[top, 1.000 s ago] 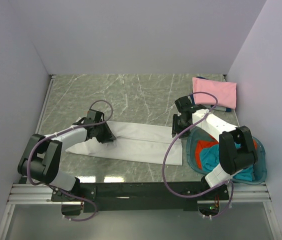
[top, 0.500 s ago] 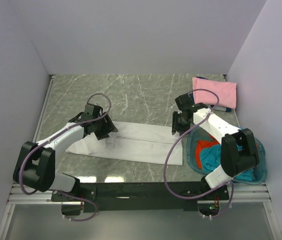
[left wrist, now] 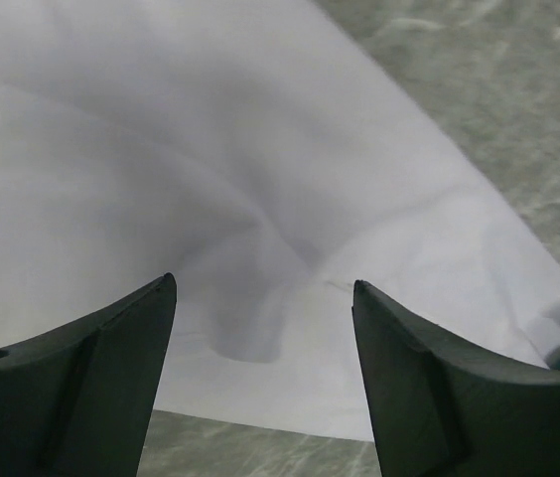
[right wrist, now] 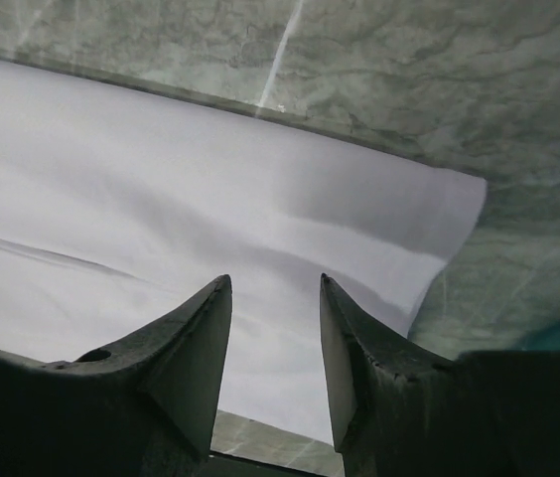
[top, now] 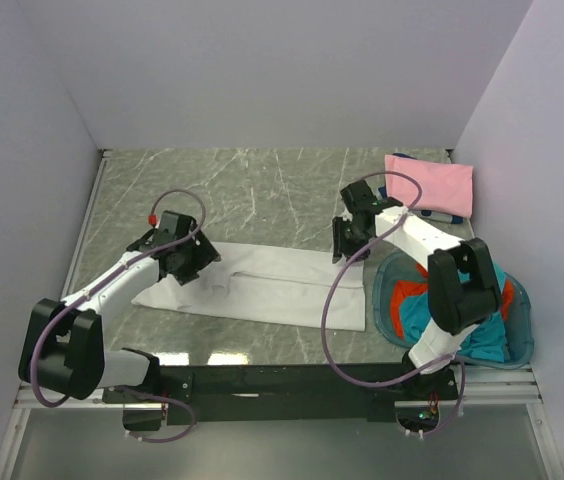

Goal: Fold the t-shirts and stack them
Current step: Fold the tshirt

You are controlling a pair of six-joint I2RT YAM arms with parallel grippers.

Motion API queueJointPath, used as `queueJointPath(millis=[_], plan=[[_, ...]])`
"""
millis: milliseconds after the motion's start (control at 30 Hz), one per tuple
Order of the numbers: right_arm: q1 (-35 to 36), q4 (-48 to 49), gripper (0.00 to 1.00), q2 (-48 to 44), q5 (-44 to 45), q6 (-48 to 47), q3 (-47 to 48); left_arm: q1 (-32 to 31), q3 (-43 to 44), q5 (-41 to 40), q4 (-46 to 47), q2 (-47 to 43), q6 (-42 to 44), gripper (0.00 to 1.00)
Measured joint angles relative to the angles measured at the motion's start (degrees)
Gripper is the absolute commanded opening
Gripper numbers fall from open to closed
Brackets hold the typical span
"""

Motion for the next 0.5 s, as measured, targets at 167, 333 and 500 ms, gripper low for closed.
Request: queueJointPath(millis=[167, 333, 500], plan=[[0.15, 0.59, 0.47, 4.98, -2.1, -0.96, -0.02, 2.47, -3.78, -1.95, -0.83, 0.26, 0.22, 0.79], [0.33, 0.81, 0.47, 6.99, -3.67, -1.42, -0.09, 5.44, -5.46, -2.99, -0.44, 1.14, 1.46, 0.79], [0.66, 0.79, 0.46, 8.44, -4.37, -1.38, -0.5, 6.8, -4.83, -3.04, 0.5, 4.17, 3.61, 0.79]])
